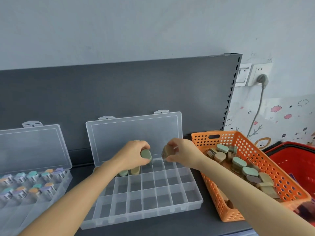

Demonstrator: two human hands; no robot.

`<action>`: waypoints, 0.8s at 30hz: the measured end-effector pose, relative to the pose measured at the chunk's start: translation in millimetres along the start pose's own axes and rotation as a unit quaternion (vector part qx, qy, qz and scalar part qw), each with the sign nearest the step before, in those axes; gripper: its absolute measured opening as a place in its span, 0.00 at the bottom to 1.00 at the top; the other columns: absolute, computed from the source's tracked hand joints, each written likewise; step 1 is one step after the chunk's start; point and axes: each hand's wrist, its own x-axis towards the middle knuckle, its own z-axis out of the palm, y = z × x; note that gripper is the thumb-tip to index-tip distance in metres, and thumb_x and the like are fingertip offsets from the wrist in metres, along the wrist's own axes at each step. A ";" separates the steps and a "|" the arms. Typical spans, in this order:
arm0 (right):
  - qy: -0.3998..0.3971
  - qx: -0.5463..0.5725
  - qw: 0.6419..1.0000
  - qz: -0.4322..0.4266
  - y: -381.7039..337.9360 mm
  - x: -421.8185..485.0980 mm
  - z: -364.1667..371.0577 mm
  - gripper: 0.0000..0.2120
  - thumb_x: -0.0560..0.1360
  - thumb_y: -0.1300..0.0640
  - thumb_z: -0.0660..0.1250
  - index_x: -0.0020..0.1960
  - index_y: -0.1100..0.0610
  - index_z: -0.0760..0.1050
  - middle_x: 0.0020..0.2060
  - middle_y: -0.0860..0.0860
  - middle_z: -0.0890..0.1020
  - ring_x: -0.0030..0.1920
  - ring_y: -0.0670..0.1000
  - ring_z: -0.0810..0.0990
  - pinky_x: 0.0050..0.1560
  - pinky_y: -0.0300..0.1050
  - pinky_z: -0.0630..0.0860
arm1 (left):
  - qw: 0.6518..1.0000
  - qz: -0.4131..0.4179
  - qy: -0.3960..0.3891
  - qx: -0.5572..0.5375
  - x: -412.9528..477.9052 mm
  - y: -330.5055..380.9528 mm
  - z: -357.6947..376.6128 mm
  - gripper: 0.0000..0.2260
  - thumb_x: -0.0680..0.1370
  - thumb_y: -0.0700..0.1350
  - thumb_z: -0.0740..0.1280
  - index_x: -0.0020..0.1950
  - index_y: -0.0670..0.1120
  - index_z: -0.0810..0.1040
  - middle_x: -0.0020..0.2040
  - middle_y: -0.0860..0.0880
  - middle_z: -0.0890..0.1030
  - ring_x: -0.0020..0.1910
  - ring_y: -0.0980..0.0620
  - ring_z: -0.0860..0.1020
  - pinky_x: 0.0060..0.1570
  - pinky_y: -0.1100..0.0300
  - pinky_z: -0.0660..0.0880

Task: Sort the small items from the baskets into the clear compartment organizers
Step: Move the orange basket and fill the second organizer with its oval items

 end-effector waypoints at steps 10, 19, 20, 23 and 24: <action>-0.036 -0.023 0.999 0.024 -10.0 21.5 40.9 0.17 0.68 0.55 0.74 0.53 0.58 0.76 0.51 0.53 0.79 0.51 0.53 0.77 0.53 0.49 0.77 | 0.999 0.017 -0.050 0.001 -2.4 -22.8 17.8 0.18 0.72 0.46 0.69 0.62 0.48 0.77 0.54 0.52 0.75 0.51 0.55 0.73 0.51 0.66 0.68; -0.077 -0.068 0.994 0.045 -3.7 21.8 58.6 0.21 0.69 0.51 0.74 0.59 0.57 0.74 0.55 0.54 0.76 0.52 0.53 0.74 0.51 0.43 0.73 | 0.997 0.000 -0.073 -0.019 0.4 -30.0 28.0 0.20 0.71 0.47 0.73 0.63 0.50 0.76 0.58 0.54 0.78 0.55 0.54 0.75 0.55 0.61 0.73; -0.080 -0.075 0.993 0.046 -2.5 21.6 59.7 0.22 0.70 0.50 0.74 0.60 0.56 0.74 0.55 0.54 0.75 0.52 0.52 0.73 0.52 0.43 0.72 | 0.997 0.000 -0.075 -0.017 0.6 -30.1 29.1 0.20 0.72 0.46 0.73 0.63 0.50 0.76 0.59 0.54 0.78 0.55 0.54 0.75 0.54 0.61 0.72; -0.087 -0.084 0.992 0.049 -0.6 21.3 61.3 0.22 0.70 0.49 0.73 0.61 0.56 0.74 0.56 0.54 0.74 0.52 0.52 0.70 0.54 0.44 0.72 | 0.997 -0.002 -0.076 -0.020 0.0 -31.9 34.0 0.20 0.73 0.45 0.73 0.64 0.51 0.76 0.60 0.54 0.78 0.56 0.54 0.75 0.55 0.61 0.72; -0.087 -0.082 0.992 0.051 0.1 21.6 61.8 0.22 0.70 0.49 0.73 0.61 0.56 0.74 0.56 0.54 0.74 0.53 0.52 0.71 0.54 0.44 0.72 | 0.997 -0.006 -0.074 -0.025 -0.7 -32.3 35.2 0.20 0.73 0.45 0.73 0.64 0.51 0.76 0.59 0.54 0.78 0.56 0.54 0.75 0.56 0.60 0.72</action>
